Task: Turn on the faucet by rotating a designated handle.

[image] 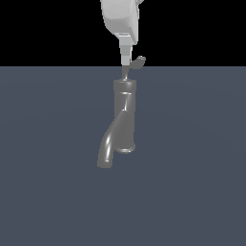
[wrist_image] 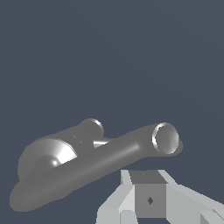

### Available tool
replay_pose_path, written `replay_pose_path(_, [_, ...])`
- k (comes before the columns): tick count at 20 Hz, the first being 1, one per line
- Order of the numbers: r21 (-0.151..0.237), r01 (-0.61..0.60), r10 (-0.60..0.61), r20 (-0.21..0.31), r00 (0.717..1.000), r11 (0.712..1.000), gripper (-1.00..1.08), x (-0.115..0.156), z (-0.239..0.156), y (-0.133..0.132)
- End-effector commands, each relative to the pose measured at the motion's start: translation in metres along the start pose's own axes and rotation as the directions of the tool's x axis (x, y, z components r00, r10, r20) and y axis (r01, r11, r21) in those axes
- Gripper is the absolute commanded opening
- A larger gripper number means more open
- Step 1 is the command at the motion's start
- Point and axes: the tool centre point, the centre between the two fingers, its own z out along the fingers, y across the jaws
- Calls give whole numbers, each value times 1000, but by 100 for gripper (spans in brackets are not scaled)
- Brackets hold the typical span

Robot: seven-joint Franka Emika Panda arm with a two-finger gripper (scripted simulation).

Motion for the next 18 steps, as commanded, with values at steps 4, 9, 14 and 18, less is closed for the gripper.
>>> replay_pose_path(4, [3,-35,35,1,999,999,-100,38,0,-19])
replay_pose_path(9, [2,-44,44,1,999,999,-100,60,0,-32])
replay_pose_path(14, [1,9,-9,3,1000,1000,-100,39,0,-36])
replay_pose_path(18, [1,-1,1,3,1000,1000,-100,46,0,-50])
